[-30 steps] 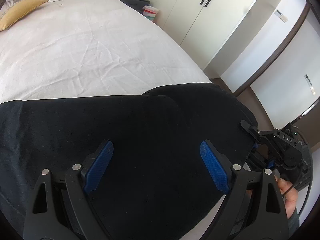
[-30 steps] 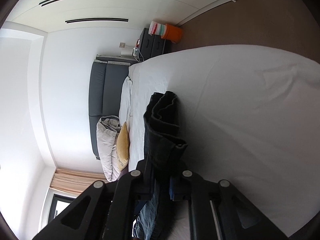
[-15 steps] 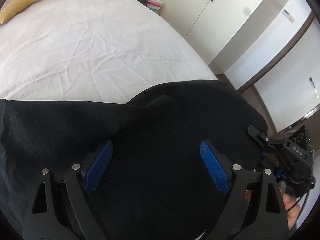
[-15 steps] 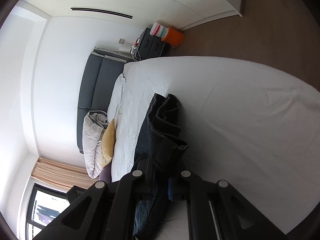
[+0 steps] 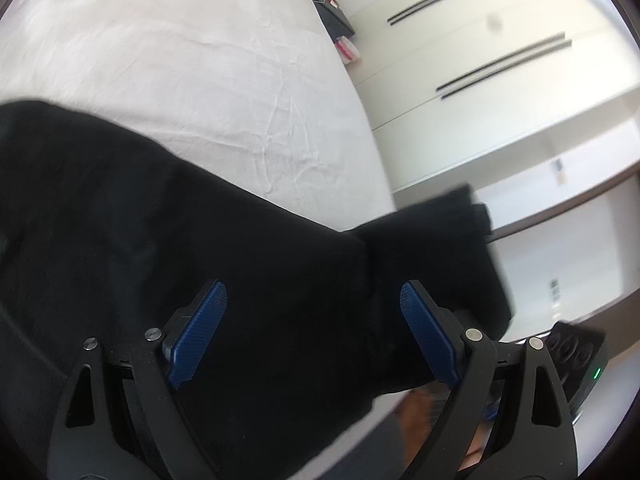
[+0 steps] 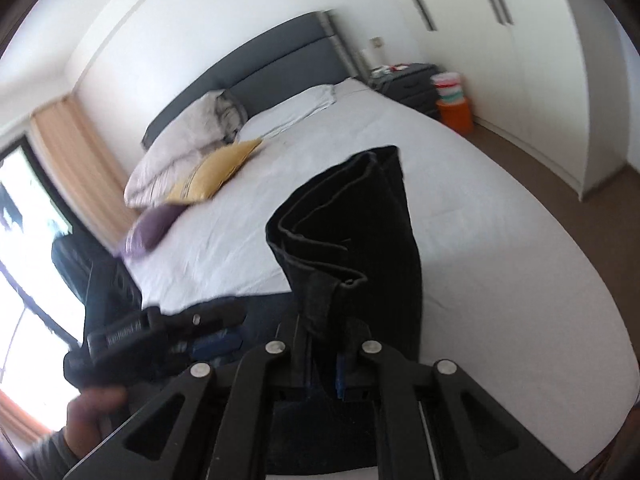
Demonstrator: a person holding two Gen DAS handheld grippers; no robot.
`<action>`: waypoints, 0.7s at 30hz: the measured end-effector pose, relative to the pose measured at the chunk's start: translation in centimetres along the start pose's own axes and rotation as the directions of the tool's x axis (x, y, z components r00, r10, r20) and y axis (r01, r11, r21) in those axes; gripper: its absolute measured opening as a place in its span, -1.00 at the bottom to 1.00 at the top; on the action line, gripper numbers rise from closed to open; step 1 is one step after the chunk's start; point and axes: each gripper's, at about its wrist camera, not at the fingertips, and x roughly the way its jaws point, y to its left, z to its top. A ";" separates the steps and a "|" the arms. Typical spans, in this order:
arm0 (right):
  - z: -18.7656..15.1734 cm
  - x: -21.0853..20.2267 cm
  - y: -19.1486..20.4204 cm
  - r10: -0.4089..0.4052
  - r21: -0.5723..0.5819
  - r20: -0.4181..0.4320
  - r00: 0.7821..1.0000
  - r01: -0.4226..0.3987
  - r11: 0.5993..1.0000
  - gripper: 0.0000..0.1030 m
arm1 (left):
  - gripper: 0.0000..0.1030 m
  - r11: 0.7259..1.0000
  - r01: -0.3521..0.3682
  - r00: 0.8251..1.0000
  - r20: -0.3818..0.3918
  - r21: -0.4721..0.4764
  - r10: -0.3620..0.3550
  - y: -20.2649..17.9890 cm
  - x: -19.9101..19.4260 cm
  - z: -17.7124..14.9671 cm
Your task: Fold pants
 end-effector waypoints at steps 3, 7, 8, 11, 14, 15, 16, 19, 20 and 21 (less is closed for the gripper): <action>-1.9 1.8 4.2 -0.005 -0.147 -0.073 0.997 -0.006 0.989 -0.83 | 0.93 0.991 0.095 0.995 0.010 -0.091 -0.094 2.2 -1.5 -0.3; -3.8 3.0 6.4 -0.035 -0.235 -0.122 0.992 0.006 0.972 -0.83 | 0.94 0.968 0.157 0.987 0.018 -0.198 -0.157 4.9 -1.9 -0.6; -4.1 3.0 6.7 -0.043 -0.252 -0.124 0.991 0.011 0.968 -0.83 | 0.94 0.963 0.161 0.987 0.015 -0.214 -0.161 5.3 -1.7 -0.5; -4.9 3.1 8.0 -0.092 -0.345 -0.114 0.989 0.048 0.937 -0.83 | 0.94 0.959 0.174 0.984 0.011 -0.225 -0.176 5.3 -1.3 -0.4; -5.7 3.2 8.9 -0.141 -0.426 -0.100 0.985 0.086 0.901 -0.83 | 0.95 0.955 0.197 0.980 0.011 -0.219 -0.200 4.8 -1.4 -0.1; -5.9 3.2 9.1 -0.150 -0.439 -0.098 0.984 0.092 0.894 -0.83 | 0.95 0.961 0.187 0.982 0.006 -0.204 -0.189 4.5 -1.4 0.0; -5.8 3.3 9.6 -0.152 -0.447 -0.098 0.984 0.093 0.890 -0.83 | 0.95 0.966 0.173 0.984 -0.002 -0.190 -0.177 4.6 -1.3 -0.2; -6.4 3.0 10.5 -0.155 -0.484 -0.084 0.984 0.096 0.870 -0.83 | 0.86 0.972 0.148 0.988 -0.012 -0.182 -0.153 4.7 -1.0 -0.1; -6.6 2.9 10.9 -0.156 -0.502 -0.079 0.985 0.096 0.860 -0.83 | 0.62 0.974 0.142 0.989 -0.015 -0.176 -0.147 4.7 -1.0 0.0; -6.8 2.8 11.3 -0.157 -0.516 -0.077 0.985 0.095 0.851 -0.83 | 0.13 0.975 0.138 0.989 -0.027 -0.173 -0.145 4.8 -0.9 0.0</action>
